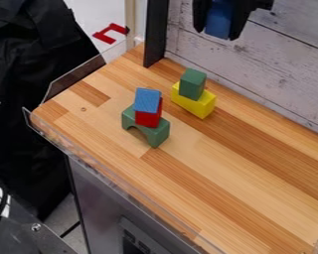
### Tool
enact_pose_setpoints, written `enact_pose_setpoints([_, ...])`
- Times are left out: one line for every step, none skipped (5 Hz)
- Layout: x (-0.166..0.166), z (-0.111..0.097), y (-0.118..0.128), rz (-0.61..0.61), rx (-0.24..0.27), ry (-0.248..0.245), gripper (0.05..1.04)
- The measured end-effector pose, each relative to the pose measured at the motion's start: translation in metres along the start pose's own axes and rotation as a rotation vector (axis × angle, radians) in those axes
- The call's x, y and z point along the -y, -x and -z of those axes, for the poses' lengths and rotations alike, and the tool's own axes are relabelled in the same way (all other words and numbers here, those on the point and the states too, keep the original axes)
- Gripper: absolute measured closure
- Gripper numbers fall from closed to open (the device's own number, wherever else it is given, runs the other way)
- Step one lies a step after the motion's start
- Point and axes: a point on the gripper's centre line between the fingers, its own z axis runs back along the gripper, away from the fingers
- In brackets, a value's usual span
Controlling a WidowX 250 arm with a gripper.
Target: Put the blue block in the top of the green bolck
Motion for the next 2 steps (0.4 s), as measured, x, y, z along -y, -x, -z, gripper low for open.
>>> enact_pose_setpoints([-0.004,0.014,-0.002,-0.013,-0.041,0.005,0.498])
enact_pose_setpoints([-0.009,0.025,-0.003,-0.015,-0.077,0.01,0.498])
